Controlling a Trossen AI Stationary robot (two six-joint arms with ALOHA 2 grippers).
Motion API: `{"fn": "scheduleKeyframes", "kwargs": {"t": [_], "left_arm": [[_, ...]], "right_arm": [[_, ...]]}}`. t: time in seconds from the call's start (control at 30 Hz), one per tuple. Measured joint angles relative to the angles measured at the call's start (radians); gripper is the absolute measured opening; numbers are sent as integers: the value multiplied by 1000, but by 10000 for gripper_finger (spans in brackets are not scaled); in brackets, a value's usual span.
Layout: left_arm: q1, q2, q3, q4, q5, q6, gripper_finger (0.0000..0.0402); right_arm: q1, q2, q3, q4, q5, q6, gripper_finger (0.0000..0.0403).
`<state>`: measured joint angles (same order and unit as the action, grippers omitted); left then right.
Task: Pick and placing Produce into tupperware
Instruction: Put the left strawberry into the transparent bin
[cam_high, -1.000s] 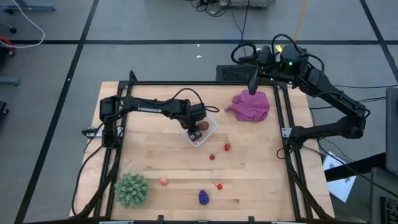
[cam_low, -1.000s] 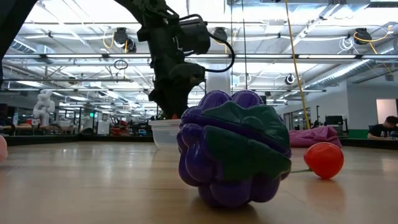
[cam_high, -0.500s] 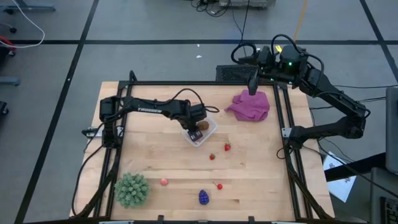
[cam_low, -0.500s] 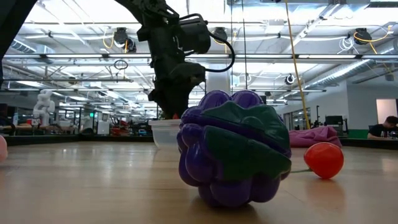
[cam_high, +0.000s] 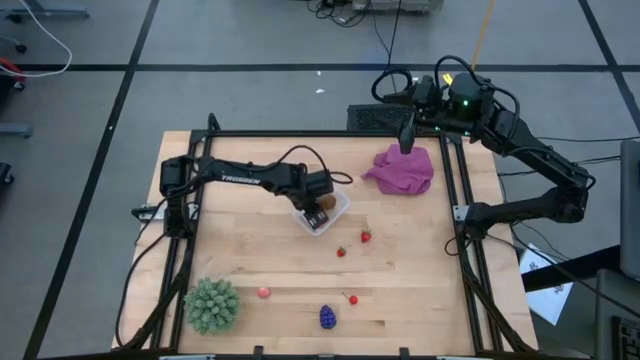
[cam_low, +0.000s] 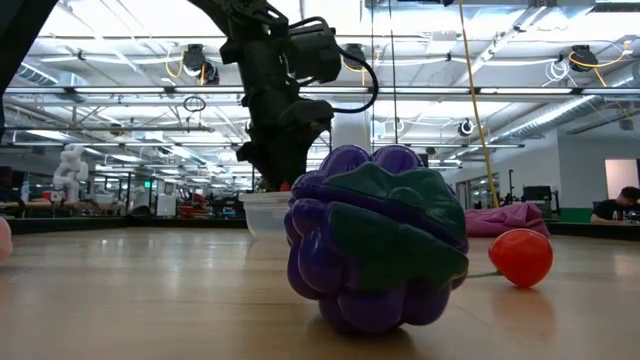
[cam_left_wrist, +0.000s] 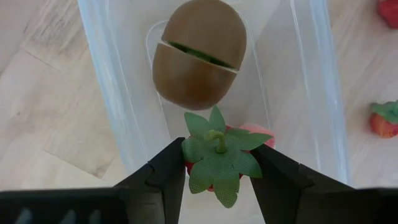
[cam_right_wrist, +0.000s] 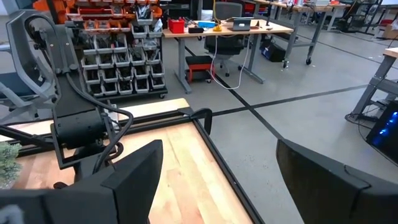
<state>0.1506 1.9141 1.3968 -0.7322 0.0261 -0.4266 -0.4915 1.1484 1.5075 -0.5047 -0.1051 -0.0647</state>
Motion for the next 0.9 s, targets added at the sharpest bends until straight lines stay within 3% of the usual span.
{"fn": "scheduleKeyframes", "kwargs": {"t": [0.9], "left_arm": [[-17,43,-1,-6,-54,-28,159]], "right_arm": [[1,0,0,-3,-1,27,304]]}}
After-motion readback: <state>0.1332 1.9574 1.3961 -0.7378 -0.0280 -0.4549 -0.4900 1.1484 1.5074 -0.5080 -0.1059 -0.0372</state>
